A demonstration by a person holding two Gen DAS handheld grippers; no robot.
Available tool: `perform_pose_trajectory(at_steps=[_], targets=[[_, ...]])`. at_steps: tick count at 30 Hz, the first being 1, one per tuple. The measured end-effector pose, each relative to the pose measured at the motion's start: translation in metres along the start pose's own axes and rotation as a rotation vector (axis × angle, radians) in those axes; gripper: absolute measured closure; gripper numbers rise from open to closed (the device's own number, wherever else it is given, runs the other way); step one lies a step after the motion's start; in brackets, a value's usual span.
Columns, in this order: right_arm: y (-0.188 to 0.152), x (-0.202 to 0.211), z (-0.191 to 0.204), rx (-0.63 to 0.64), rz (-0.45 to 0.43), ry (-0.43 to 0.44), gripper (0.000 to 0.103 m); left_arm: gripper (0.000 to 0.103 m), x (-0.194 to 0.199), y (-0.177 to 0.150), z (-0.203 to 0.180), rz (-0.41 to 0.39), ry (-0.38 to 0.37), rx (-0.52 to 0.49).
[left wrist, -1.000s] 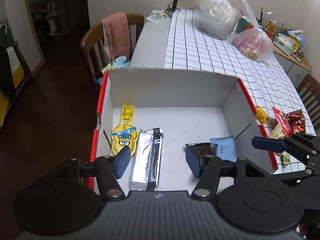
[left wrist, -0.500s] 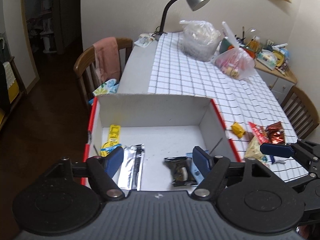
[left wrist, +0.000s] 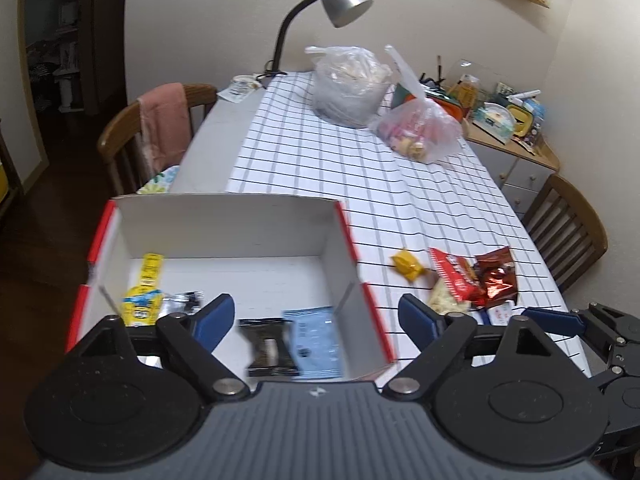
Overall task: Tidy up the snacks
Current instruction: 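Withdraw both tools from the box back toward the snack pile, then grasp the cream-coloured bag with the left tool while the right tool grasps the white biscuit packet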
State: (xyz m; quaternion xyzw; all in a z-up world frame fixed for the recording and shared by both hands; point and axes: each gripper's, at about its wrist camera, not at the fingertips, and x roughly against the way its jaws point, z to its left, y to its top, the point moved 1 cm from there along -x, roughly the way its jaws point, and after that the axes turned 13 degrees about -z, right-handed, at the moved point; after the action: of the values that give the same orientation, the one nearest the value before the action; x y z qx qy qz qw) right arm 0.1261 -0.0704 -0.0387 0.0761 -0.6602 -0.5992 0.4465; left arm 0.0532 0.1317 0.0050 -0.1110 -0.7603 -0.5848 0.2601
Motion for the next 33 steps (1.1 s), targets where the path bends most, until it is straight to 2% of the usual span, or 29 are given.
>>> perform_pose_trajectory(at_steps=[4,9,16,25,33], targets=[[-0.013,0.006,-0.031,-0.002,0.021,-0.033,0.002,0.005,-0.011,-0.005,-0.03,0.003,-0.022,-0.001],[-0.032,0.006,-0.067,-0.008,0.063,-0.081,0.002,0.004,-0.036,-0.016,-0.075,0.046,-0.062,-0.031],[-0.058,-0.003,-0.101,0.035,0.097,-0.088,0.002,0.004,-0.084,-0.037,-0.13,0.141,-0.064,-0.125],[-0.08,-0.029,-0.131,0.032,0.152,-0.044,0.007,0.004,-0.139,-0.057,-0.162,0.258,-0.059,-0.181],[-0.083,-0.043,-0.155,0.069,0.176,-0.043,0.013,0.004,-0.172,-0.068,-0.176,0.318,-0.041,-0.201]])
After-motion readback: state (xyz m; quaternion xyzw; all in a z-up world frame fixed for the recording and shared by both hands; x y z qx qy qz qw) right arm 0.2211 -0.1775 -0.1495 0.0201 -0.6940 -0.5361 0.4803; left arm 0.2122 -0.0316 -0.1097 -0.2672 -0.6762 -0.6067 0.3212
